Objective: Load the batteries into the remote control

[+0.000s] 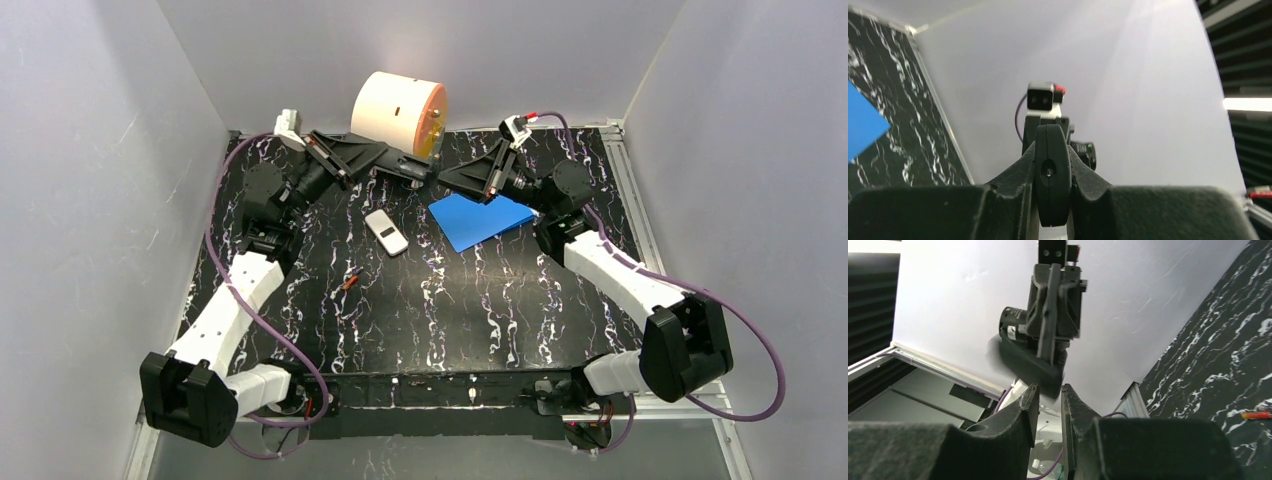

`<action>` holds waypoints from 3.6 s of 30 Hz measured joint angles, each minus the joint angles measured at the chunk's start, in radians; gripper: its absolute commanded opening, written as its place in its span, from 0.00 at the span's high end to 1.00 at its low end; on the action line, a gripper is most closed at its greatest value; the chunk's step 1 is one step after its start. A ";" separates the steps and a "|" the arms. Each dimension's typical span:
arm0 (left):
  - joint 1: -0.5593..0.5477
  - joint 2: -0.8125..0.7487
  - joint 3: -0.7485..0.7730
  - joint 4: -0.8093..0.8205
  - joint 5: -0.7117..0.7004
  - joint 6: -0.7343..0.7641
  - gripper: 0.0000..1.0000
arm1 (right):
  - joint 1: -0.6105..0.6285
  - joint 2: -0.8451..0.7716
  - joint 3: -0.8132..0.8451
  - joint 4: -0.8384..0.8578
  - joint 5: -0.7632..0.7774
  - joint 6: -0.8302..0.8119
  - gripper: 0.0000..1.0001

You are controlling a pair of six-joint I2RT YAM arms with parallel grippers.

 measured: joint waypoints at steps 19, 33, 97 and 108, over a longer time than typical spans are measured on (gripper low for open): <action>0.021 -0.018 -0.075 -0.028 -0.081 0.113 1.00 | -0.005 -0.019 -0.052 -0.212 0.035 -0.078 0.55; 0.027 -0.118 -0.070 -0.520 -0.187 0.503 1.00 | 0.004 -0.015 -0.006 -0.814 0.109 -0.705 0.52; 0.028 -0.301 0.173 -0.993 0.321 1.132 1.00 | 0.132 0.298 0.103 -0.584 0.065 -0.875 0.13; 0.028 -0.156 0.174 -0.710 0.544 0.884 1.00 | 0.072 0.013 0.126 -0.311 -0.201 -0.637 0.03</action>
